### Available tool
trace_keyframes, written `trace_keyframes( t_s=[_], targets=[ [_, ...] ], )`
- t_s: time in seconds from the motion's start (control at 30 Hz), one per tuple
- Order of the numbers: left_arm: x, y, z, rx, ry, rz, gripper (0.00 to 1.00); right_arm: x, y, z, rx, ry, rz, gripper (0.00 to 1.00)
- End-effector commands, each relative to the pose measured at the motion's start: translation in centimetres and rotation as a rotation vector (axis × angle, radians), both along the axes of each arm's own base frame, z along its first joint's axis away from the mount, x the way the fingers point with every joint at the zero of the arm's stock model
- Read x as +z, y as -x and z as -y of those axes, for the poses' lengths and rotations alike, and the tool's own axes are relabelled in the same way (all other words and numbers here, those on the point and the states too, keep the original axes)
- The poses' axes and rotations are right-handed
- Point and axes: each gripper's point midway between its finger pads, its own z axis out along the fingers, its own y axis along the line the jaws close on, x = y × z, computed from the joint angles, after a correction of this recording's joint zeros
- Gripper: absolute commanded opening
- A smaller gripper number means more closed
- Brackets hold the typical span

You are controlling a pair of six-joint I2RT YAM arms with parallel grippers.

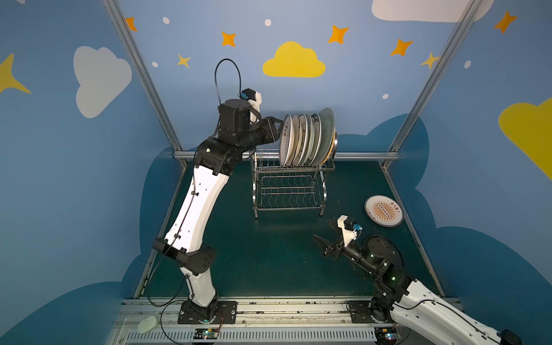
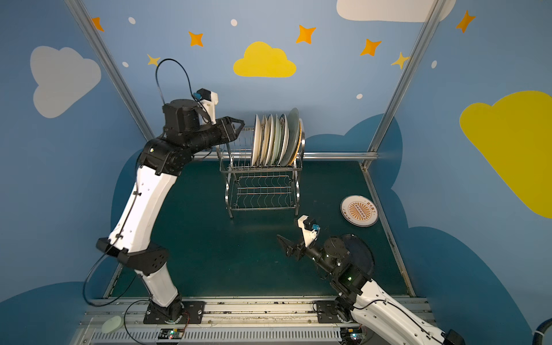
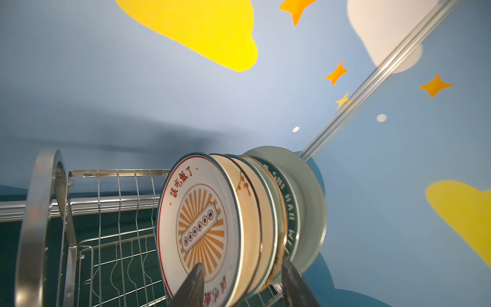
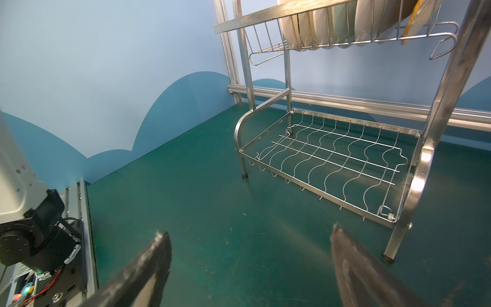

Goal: Load plates into a dish rack
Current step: Place the plate on the dish rack.

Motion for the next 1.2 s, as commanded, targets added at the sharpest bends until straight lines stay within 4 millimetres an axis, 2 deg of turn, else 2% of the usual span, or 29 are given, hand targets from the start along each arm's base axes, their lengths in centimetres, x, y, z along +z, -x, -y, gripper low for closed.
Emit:
trace_keyframes(
  t_s=[0.0, 0.1, 0.3, 0.4, 0.47, 0.6, 0.7, 0.8, 0.9, 0.97, 1.07, 1.17],
  targets=[
    [1.5, 4.6, -1.0, -0.053, 0.080, 0.042, 0.53, 1.5, -0.3, 0.2, -0.027, -0.015, 0.005, 0.92],
    [-0.4, 8.7, -2.7, -0.064, 0.122, 0.048, 0.60, 1.7, -1.1, 1.1, -0.099, -0.025, -0.034, 0.92],
    [-7.2, 16.1, -5.6, -0.087, 0.178, 0.009, 0.75, 2.7, -1.3, 1.9, -0.138, -0.024, -0.047, 0.92],
    [-11.0, 18.5, -6.3, -0.110, 0.200, -0.018, 0.95, 2.8, -1.7, 2.4, -0.171, -0.006, -0.082, 0.92],
    [-13.6, 19.4, -6.7, -0.106, 0.206, -0.040, 1.00, 2.3, -2.1, 3.0, -0.208, 0.018, -0.131, 0.92],
    [-18.2, 20.7, -7.3, -0.099, 0.197, -0.091, 1.00, -0.5, -3.5, 5.5, -0.363, 0.058, -0.265, 0.92],
    [-20.7, 21.2, -7.4, -0.100, 0.191, -0.132, 1.00, -3.0, -4.4, 8.4, -0.504, 0.068, -0.398, 0.91],
    [-23.0, 21.4, -7.5, -0.099, 0.167, -0.169, 1.00, -4.8, -5.1, 10.8, -0.603, 0.035, -0.492, 0.91],
    [-25.0, 21.3, -7.7, -0.083, 0.126, -0.204, 1.00, -6.3, -5.5, 13.9, -0.747, 0.005, -0.586, 0.91],
    [-26.0, 21.4, -7.7, -0.088, 0.104, -0.224, 1.00, -7.8, -5.2, 16.8, -0.892, -0.019, -0.669, 0.92],
    [-27.0, 21.5, -7.6, -0.094, 0.089, -0.241, 1.00, -9.9, -4.1, 20.0, -1.047, -0.075, -0.791, 0.92],
    [-26.9, 21.8, -7.4, -0.111, 0.093, -0.240, 1.00, -12.1, -2.2, 23.6, -1.245, -0.120, -0.892, 0.92]
  ],
)
